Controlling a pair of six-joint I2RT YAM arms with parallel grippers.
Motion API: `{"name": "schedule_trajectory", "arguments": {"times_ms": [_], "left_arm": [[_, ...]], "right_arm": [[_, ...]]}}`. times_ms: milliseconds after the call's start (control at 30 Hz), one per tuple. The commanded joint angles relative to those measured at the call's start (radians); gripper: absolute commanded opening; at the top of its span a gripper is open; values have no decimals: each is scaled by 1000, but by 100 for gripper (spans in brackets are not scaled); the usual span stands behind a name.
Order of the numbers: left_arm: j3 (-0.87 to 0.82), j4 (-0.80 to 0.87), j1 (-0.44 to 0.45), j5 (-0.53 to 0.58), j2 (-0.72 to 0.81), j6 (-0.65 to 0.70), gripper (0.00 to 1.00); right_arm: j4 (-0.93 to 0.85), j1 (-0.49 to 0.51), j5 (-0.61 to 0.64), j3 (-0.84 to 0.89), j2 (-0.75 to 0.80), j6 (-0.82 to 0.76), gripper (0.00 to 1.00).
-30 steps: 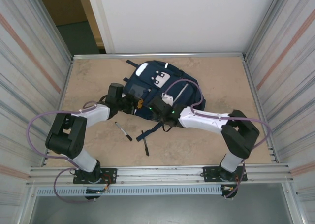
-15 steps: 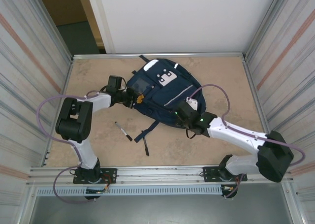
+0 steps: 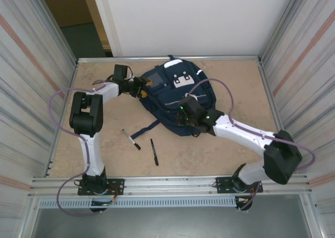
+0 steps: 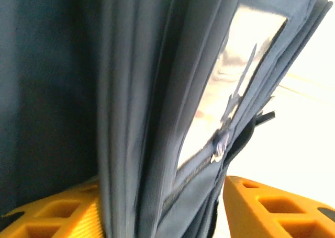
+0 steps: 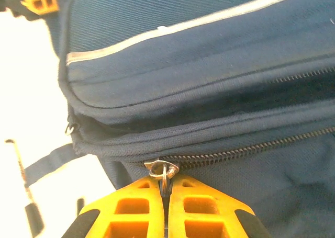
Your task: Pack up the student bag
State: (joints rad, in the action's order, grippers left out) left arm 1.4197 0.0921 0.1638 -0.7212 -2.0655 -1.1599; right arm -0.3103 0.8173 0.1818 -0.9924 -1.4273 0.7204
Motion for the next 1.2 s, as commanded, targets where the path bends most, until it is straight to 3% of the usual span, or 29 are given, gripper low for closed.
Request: {"name": "schedule_trajectory", "arguments": {"times_ms": [0,133,267,400,500,600,667,867,1167], "left_arm": [[-110,71,-38,0,158,85,63],[-242,230,-44,101,347,211,73],[-372,158,33,130,455,130,72],[-376,119,142,173,445,80,69],[-419,33,183,186,419,-30,62],[-448,-79,186,197,402,-103,42],[-433,-82,186,206,405,-96,26],[-359,26,152,209,410,17,1],[-311,55,97,134,356,136,0]], "right_arm": [[113,4,-43,-62,-44,-15,0],[182,3,-135,-60,-79,-38,0],[208,-3,-297,-93,-131,-133,0],[297,-4,-381,-72,-148,-146,0],[311,-12,-411,-79,-165,-121,0],[325,-9,-437,-78,-178,-109,0],[313,-8,-428,-74,-185,-99,0],[186,-51,-385,-1,-98,-208,0],[67,-169,-312,173,51,-343,0]]}}
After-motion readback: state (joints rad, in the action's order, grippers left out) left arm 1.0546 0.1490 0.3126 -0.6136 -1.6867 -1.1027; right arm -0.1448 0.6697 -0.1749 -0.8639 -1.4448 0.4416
